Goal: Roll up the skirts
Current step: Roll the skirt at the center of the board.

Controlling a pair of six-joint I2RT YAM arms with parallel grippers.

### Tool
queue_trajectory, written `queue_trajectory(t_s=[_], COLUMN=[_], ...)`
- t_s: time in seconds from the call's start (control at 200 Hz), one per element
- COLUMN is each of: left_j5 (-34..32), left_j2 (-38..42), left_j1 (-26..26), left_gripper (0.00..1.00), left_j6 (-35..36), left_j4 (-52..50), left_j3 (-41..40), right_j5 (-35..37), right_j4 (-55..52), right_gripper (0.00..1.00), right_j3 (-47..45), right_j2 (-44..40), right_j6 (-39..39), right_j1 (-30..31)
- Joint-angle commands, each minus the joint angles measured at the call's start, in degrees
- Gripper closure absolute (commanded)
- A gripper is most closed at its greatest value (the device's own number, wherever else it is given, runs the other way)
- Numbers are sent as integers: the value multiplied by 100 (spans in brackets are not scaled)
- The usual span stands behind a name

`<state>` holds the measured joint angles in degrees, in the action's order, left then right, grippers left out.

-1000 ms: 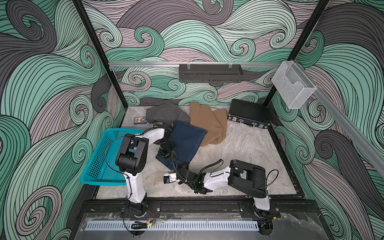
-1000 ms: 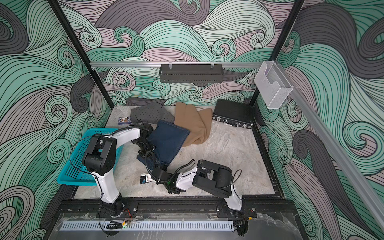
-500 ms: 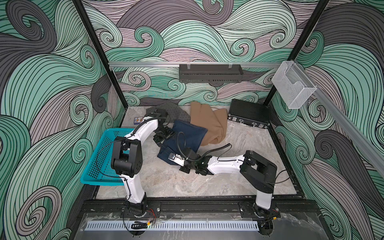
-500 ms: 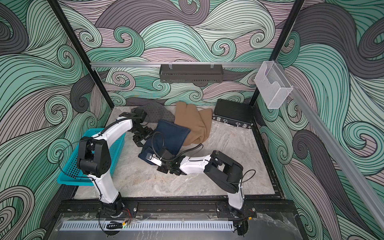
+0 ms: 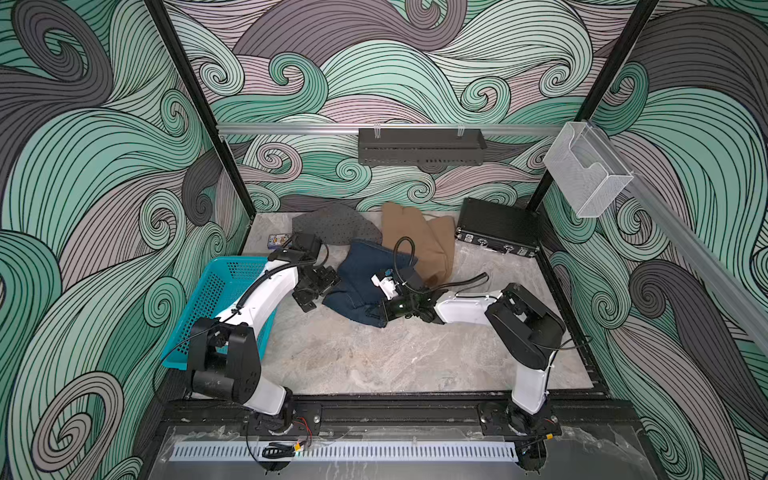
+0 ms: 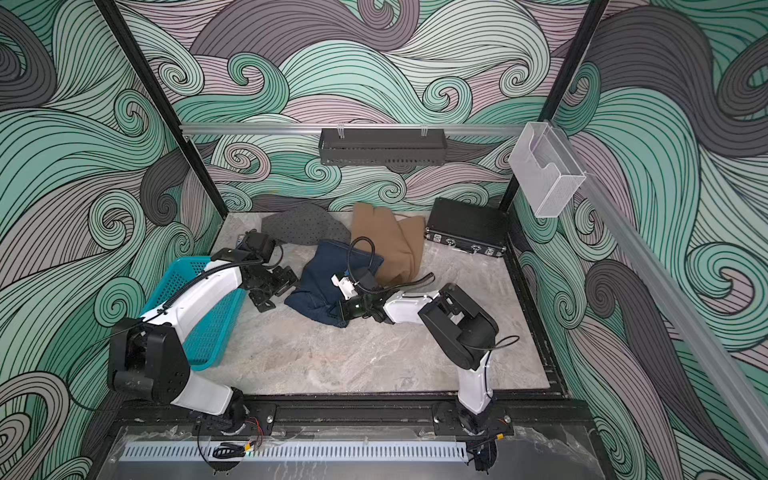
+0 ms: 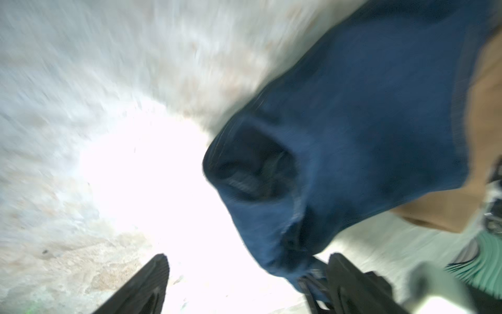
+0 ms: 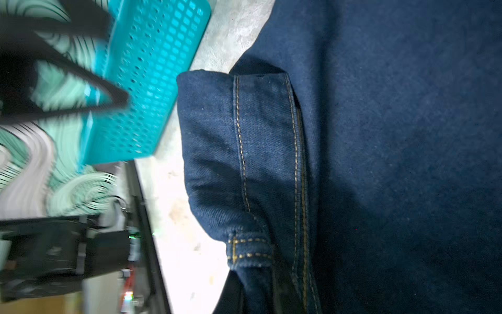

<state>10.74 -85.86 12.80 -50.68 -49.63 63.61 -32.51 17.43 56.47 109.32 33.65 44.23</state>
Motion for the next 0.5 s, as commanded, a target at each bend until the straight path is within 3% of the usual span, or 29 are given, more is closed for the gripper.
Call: queue_trajectory(t_s=[0.0,0.095,0.245,0.36,0.495], left_j5=[270,170,140,-247,-649], left_j2=[254,399,141,-273,-1023], left_j1=[284,443,613,777,895], left_gripper=[8,8,8,9,20], left_j6=[-258,-442,-689,-973,-1195], left_j4=[582,956,1046,799,295], left_j3=[-302,-632,-633,-257,570], right_j5=[-843,-1097,-1073,-973,-885], right_j4=[1002,1704,1635,1531,1352], right_gripper=[100,100,100,100,100], right_j3=[-307,-475,-584,-703,-746], right_j2=[328,566,600,564,590], right_j6=[1826,2452,2762,2996,3187], right_j1=[-212,-350,-406,-417,-471])
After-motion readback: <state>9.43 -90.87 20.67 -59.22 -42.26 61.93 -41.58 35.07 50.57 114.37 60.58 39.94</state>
